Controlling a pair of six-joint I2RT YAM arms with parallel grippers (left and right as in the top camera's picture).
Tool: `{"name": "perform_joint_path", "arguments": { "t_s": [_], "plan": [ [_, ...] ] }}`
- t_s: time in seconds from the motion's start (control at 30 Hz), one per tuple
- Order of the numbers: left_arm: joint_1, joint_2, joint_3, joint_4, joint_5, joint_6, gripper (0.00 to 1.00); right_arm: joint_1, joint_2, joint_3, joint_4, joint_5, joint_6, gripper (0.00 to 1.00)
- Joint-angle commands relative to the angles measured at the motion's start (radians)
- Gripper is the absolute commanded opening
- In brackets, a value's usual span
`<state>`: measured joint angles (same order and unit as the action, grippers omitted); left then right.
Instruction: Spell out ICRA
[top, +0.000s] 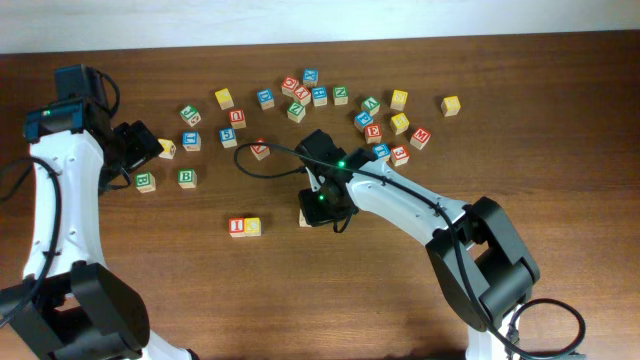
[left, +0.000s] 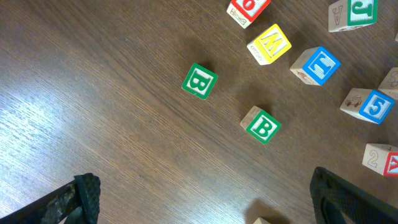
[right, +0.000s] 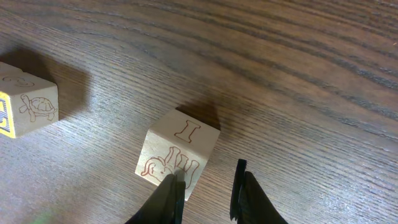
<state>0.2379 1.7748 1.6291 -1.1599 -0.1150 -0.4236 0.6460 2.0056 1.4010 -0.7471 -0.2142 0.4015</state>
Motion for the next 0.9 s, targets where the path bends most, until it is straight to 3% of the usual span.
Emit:
{"name": "perform_joint_path", "arguments": {
  "t_s": [0.0, 0.17, 0.43, 0.67, 0.87],
  "plan": [
    [0.003, 0.000, 0.014, -0.001, 0.006, -0.012, 0.99, 0.008, 0.011, -0.011, -0.012, 0.079, 0.004, 0.19],
    [0.003, 0.000, 0.014, -0.001, 0.006, -0.012, 0.99, 0.002, 0.011, -0.011, -0.088, 0.216, 0.004, 0.19],
    [0.003, 0.000, 0.014, -0.001, 0.006, -0.012, 0.99, -0.026, 0.011, -0.011, -0.117, 0.228, 0.004, 0.19],
    [0.003, 0.000, 0.014, -0.001, 0.006, -0.012, 0.99, -0.045, 0.011, -0.011, -0.120, 0.217, 0.005, 0.20],
    [0.003, 0.000, 0.014, -0.001, 0.006, -0.012, 0.99, -0.043, 0.011, -0.011, -0.139, 0.082, 0.005, 0.20]
  ]
}}
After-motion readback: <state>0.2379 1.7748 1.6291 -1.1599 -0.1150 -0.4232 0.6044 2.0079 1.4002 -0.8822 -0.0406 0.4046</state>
